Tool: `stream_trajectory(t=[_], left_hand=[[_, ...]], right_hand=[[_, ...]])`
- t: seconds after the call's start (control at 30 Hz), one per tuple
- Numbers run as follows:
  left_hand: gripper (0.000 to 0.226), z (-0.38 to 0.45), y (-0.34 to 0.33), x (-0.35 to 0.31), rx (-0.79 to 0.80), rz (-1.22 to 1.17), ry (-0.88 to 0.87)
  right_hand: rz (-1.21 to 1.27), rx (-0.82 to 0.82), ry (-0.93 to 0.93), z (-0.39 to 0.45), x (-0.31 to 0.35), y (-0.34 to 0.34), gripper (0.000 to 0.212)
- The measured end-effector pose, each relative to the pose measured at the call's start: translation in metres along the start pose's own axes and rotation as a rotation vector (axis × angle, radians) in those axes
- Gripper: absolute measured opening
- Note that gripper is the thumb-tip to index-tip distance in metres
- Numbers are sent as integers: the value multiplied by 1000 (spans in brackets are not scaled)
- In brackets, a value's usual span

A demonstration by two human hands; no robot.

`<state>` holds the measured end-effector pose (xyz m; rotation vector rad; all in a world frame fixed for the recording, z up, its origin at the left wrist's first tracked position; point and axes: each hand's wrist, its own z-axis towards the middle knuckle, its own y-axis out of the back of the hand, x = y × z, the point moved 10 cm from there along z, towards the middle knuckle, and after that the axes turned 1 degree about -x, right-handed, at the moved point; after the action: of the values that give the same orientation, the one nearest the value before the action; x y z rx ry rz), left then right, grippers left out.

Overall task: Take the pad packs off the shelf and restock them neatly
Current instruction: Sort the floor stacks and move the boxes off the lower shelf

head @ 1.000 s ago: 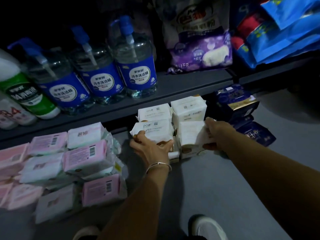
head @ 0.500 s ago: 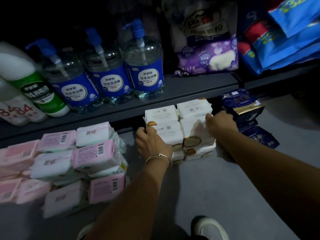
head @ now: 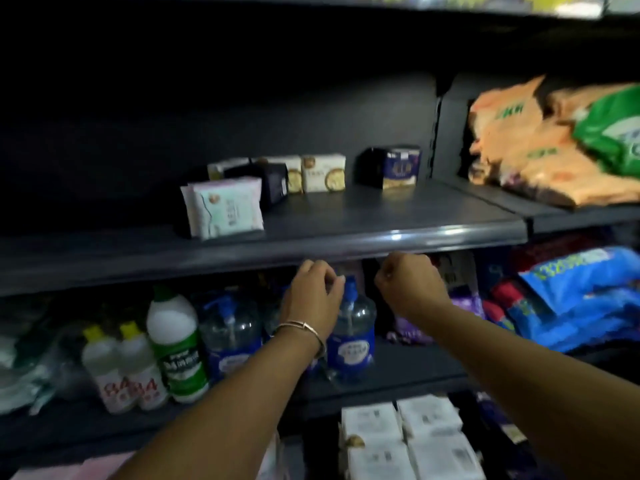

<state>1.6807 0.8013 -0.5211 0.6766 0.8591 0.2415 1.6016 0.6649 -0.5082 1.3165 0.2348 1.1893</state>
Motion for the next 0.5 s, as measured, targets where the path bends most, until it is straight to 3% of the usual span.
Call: stream_trajectory(t=[0.13, 0.23, 0.33, 0.5], left_hand=[[26, 61, 30, -16, -31, 71, -70], [10, 104, 27, -22, -10, 161, -76], [26, 149, 18, -21, -7, 267, -73], [53, 222, -1, 3, 18, 492, 8]], right_hand=[[-7, -80, 54, 45, 26, 30, 25], [-22, -77, 48, 84, 25, 34, 24], [-45, -62, 90, 129, 30, 29, 20], [-98, -29, 232, 195, 53, 3, 36]])
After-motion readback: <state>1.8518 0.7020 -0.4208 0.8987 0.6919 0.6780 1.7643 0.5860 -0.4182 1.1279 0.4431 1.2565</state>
